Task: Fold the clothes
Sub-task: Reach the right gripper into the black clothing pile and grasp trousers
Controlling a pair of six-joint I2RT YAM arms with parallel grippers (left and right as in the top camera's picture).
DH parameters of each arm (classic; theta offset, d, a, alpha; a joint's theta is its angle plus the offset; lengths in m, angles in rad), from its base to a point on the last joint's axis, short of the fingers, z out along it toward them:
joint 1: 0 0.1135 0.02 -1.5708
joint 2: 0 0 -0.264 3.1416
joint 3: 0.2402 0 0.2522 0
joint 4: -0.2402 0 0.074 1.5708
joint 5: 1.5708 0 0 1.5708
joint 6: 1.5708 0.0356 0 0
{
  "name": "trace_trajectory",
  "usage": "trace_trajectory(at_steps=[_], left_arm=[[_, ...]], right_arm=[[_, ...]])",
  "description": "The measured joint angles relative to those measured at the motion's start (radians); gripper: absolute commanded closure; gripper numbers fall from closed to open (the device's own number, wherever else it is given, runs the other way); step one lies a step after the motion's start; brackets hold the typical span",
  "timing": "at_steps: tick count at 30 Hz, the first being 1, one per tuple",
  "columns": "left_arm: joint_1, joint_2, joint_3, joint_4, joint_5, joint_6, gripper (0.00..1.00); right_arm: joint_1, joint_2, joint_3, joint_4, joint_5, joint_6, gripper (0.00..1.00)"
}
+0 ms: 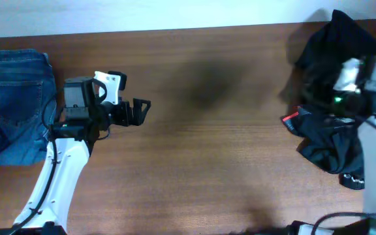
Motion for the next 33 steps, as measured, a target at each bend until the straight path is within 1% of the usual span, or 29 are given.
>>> trace_trajectory(at_steps=[3, 4, 7, 10, 14, 17, 19, 20, 22, 23, 24, 25, 30, 33], left_arm=[[0.000, 0.000, 0.000, 0.013, 0.002, 0.000, 0.01], [-0.002, 0.000, 0.001, 0.017, 0.002, 0.000, 0.01], [-0.024, 0.000, 0.001, 0.029, -0.032, 0.000, 0.01], [-0.058, 0.000, 0.001, 0.031, -0.086, 0.000, 0.01], [-0.088, 0.000, 0.001, 0.048, -0.143, 0.000, 0.01], [-0.097, 0.000, 0.001, 0.045, -0.161, 0.000, 0.01], [-0.098, 0.000, 0.001, 0.038, -0.165, 0.000, 0.01], [-0.098, 0.000, 0.001, 0.036, -0.168, 0.000, 0.01], [-0.098, 0.000, 0.001, 0.035, -0.172, 0.000, 0.01], [-0.098, 0.000, 0.001, 0.035, -0.175, 0.000, 0.01], [-0.098, 0.000, 0.001, 0.035, -0.179, 0.000, 0.01], [-0.098, 0.000, 0.001, 0.035, -0.179, 0.000, 0.01], [-0.098, 0.000, 0.001, 0.036, -0.180, 0.000, 0.01], [-0.098, 0.000, 0.001, 0.042, -0.182, 0.000, 0.01]], right_arm=[[-0.123, 0.002, 0.000, 0.054, 0.045, 0.099, 0.01], [-0.143, 0.002, 0.000, 0.073, 0.050, 0.109, 0.01], [-0.169, 0.013, 0.000, 0.112, 0.080, 0.123, 0.01], [-0.171, 0.036, 0.000, 0.142, 0.160, 0.150, 0.00], [-0.172, 0.085, 0.000, 0.240, 0.224, 0.173, 0.07], [-0.172, 0.126, 0.000, 0.275, 0.237, 0.180, 0.12], [-0.172, 0.166, 0.000, 0.284, 0.244, 0.187, 0.20], [-0.172, 0.181, 0.000, 0.284, 0.246, 0.192, 0.27], [-0.172, 0.211, 0.000, 0.284, 0.253, 0.195, 0.53], [-0.172, 0.217, 0.000, 0.284, 0.256, 0.202, 0.70], [-0.173, 0.222, 0.000, 0.284, 0.261, 0.201, 0.79], [-0.173, 0.222, 0.000, 0.284, 0.264, 0.199, 0.96], [-0.173, 0.222, 0.002, 0.271, 0.268, 0.196, 0.96], [-0.169, 0.222, 0.040, 0.219, 0.249, 0.147, 0.96]])
